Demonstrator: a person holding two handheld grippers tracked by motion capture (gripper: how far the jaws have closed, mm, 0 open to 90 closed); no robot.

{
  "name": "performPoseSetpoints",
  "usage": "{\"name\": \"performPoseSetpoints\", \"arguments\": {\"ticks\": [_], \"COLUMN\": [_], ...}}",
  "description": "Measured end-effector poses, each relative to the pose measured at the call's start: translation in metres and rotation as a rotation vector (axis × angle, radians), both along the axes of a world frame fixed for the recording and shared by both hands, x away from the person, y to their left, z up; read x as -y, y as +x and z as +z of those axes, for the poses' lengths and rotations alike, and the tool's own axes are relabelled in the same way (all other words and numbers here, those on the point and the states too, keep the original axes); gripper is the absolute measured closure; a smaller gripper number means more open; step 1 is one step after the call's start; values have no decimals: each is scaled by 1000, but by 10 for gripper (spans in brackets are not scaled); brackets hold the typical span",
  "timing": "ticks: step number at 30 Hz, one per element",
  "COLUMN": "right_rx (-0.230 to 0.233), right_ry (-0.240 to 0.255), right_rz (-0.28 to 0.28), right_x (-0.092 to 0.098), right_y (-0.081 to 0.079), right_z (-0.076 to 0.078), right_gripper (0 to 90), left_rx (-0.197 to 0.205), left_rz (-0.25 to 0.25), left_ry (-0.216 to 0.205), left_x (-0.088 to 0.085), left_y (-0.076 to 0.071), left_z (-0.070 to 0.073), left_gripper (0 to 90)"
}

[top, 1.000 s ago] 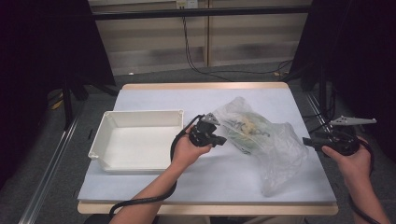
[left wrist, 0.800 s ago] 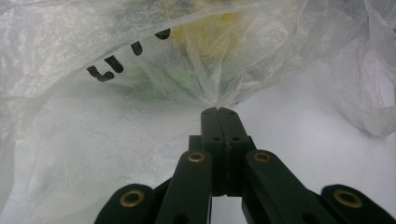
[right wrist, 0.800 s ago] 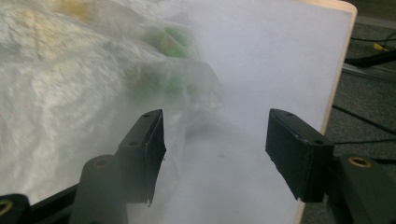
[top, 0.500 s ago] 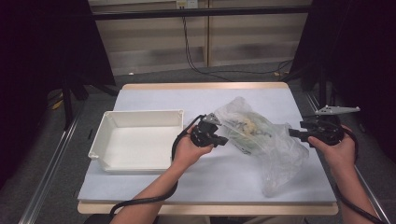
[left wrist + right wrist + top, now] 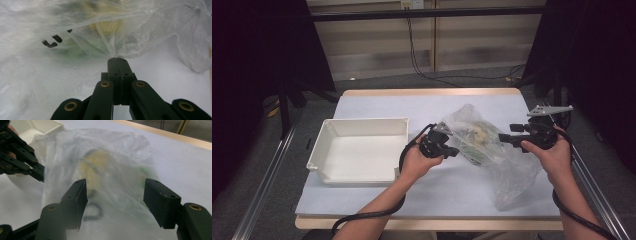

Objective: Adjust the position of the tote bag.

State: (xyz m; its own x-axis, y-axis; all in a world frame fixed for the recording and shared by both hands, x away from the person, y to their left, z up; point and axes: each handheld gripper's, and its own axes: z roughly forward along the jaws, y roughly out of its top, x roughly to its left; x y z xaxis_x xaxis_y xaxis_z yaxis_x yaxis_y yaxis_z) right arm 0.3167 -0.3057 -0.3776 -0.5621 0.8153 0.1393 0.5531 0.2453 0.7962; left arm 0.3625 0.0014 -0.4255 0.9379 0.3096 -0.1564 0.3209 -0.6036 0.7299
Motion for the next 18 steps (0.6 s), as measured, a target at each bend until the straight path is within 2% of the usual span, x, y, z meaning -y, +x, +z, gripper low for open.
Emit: {"name": "performPoseSetpoints", "arguments": {"ticks": [7,12,18], "right_rx": [-5,9,6], "right_ry": [-3,23,3], "right_rz": [42,82,120], "right_x": [-18,-30,-44], "right_y": [2,1,1], "right_z": [2,6,8], "right_gripper": [342,341,321], "left_rx": [-3,-9,-13], "left_rz": [-4,-8,-28], "left_ry": [-1,-1,4], "left_x": [2,3,5], "left_y": [-1,-3,-9], "left_z": [0,-1,1], "left_gripper": [900,900,900]}}
